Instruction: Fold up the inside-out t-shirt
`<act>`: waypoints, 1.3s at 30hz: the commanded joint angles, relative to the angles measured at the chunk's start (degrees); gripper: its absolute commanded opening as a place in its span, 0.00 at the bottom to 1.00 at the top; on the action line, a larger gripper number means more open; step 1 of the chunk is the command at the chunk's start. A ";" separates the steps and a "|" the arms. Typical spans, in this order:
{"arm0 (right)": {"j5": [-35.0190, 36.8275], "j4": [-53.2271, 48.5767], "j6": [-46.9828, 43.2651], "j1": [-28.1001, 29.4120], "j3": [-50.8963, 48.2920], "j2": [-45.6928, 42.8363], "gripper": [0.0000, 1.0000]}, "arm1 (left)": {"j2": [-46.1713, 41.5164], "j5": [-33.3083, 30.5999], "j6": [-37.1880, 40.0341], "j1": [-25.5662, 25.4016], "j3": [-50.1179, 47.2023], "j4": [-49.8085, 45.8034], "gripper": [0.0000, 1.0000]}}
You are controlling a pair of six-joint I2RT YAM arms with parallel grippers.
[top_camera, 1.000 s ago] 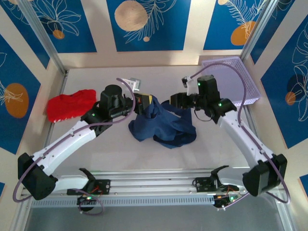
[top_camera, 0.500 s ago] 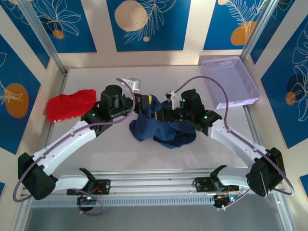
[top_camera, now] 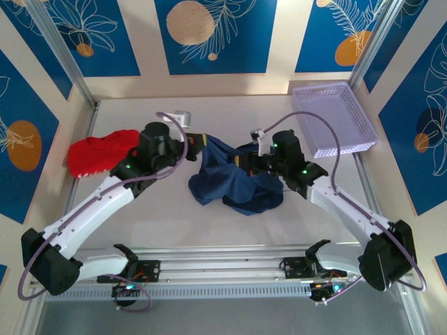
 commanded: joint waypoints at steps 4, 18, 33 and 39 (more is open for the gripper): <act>-12.39 5.44 -1.33 -3.75 -4.12 -3.71 0.00 | -0.34 -0.97 -1.54 7.05 -1.03 -2.88 0.00; -18.27 14.96 5.44 -4.66 -4.25 -0.48 0.00 | 5.40 6.45 2.81 6.23 -4.16 -5.72 0.24; -18.28 16.42 6.30 -5.11 -4.48 0.79 0.00 | 5.46 9.55 7.61 -3.75 -5.79 -2.60 0.48; -17.91 16.54 6.24 -5.02 -5.53 -0.03 0.00 | 9.89 6.83 7.00 -3.77 -2.38 -3.60 0.48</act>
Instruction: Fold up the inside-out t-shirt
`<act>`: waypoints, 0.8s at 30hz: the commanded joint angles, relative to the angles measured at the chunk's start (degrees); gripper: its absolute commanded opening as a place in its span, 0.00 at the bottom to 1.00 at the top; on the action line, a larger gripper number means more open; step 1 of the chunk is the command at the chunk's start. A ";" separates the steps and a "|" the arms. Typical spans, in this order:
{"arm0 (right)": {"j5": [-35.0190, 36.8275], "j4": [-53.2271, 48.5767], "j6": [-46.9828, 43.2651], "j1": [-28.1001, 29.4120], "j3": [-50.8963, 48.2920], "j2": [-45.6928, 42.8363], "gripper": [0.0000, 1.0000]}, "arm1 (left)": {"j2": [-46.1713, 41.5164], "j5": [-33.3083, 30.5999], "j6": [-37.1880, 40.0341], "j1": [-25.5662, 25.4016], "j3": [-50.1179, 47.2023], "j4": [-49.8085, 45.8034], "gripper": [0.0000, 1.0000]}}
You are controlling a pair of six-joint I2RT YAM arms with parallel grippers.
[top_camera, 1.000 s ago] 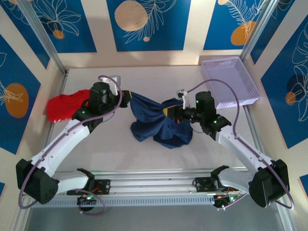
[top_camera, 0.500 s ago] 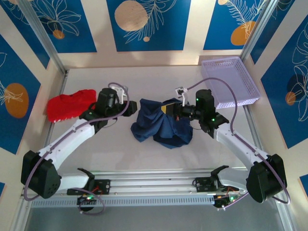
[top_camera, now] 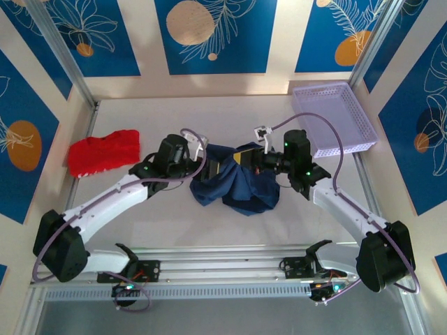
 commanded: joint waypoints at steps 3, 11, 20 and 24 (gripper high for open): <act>-0.67 0.93 -0.14 -0.19 -1.18 -0.93 0.00 | 2.73 -0.87 -0.22 -0.14 3.39 0.72 0.50; -0.73 1.28 -0.24 -0.19 -1.34 -0.96 0.00 | 6.07 -1.31 -0.81 -0.13 4.66 0.62 0.51; 0.16 -0.25 -1.76 -0.28 -1.35 -0.91 0.00 | 5.95 -1.19 -0.77 0.50 3.91 3.66 0.19; 2.70 -4.45 -3.71 -1.17 -1.18 -2.64 0.00 | 0.82 -0.58 0.32 2.17 0.91 7.36 0.01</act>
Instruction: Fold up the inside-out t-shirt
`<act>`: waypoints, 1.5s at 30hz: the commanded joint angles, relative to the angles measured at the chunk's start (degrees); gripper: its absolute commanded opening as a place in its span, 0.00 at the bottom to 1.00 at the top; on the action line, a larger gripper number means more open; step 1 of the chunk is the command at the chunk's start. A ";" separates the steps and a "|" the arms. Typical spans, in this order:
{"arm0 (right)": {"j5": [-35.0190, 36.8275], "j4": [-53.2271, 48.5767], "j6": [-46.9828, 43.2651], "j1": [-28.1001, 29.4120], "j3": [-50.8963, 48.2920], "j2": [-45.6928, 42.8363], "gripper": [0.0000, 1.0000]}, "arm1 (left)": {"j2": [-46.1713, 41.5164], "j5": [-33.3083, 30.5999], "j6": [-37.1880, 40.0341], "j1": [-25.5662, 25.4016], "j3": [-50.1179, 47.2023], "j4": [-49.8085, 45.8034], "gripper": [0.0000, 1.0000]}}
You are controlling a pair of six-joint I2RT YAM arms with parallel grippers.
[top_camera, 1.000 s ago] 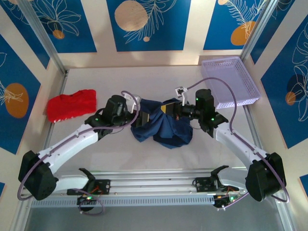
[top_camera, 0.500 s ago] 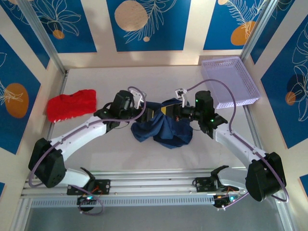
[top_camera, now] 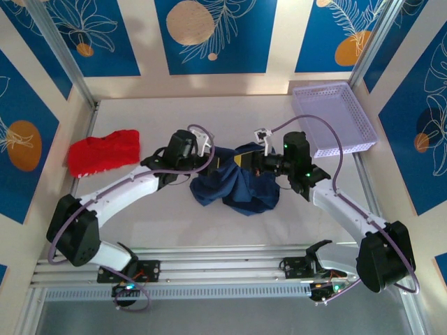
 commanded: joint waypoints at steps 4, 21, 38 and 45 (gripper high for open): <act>3.54 -5.18 -3.15 -2.15 -0.31 -4.28 0.00 | -11.87 6.07 1.04 3.13 -5.34 10.62 0.00; 17.13 -16.19 -8.24 1.55 3.04 -1.86 0.16 | -20.08 15.61 -3.67 6.06 -8.07 19.55 0.00; 34.02 -13.95 -26.25 19.47 3.50 -5.24 0.28 | -18.04 15.49 -2.48 6.10 -5.45 15.54 0.00; 41.95 -13.91 -30.06 23.05 7.67 2.00 0.35 | -17.94 15.93 -2.57 6.06 -5.19 15.37 0.00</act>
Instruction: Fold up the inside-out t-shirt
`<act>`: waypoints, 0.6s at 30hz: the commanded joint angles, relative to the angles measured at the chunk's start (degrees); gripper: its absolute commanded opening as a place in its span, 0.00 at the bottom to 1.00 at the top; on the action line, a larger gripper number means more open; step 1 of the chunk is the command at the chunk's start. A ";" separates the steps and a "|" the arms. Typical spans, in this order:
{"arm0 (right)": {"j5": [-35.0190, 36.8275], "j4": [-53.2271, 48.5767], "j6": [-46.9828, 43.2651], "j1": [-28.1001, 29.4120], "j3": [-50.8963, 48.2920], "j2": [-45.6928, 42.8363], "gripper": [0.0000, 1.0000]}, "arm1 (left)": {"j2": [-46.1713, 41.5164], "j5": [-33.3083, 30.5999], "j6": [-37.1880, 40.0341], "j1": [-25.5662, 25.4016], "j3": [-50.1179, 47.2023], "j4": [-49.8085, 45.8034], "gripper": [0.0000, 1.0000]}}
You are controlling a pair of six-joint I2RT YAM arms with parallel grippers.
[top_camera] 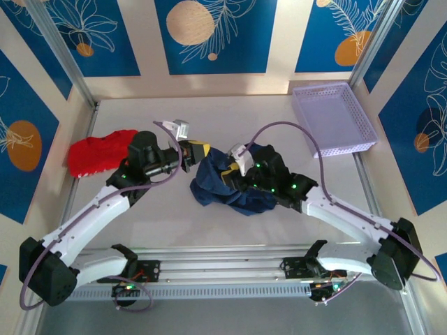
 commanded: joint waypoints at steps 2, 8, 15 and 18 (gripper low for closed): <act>8.99 1.53 -3.73 1.35 3.87 3.89 0.37 | 0.30 1.53 0.77 0.46 2.26 0.26 0.00; 14.00 1.81 -2.53 1.50 6.98 7.96 0.40 | 0.28 1.86 1.11 0.46 2.21 -0.10 0.00; 13.84 4.27 -2.43 0.92 8.31 10.02 0.34 | 0.32 1.68 1.45 0.48 1.74 0.06 0.00; 12.89 3.36 -2.13 0.31 8.62 9.46 0.12 | -0.02 0.03 1.80 0.46 1.74 -1.13 0.00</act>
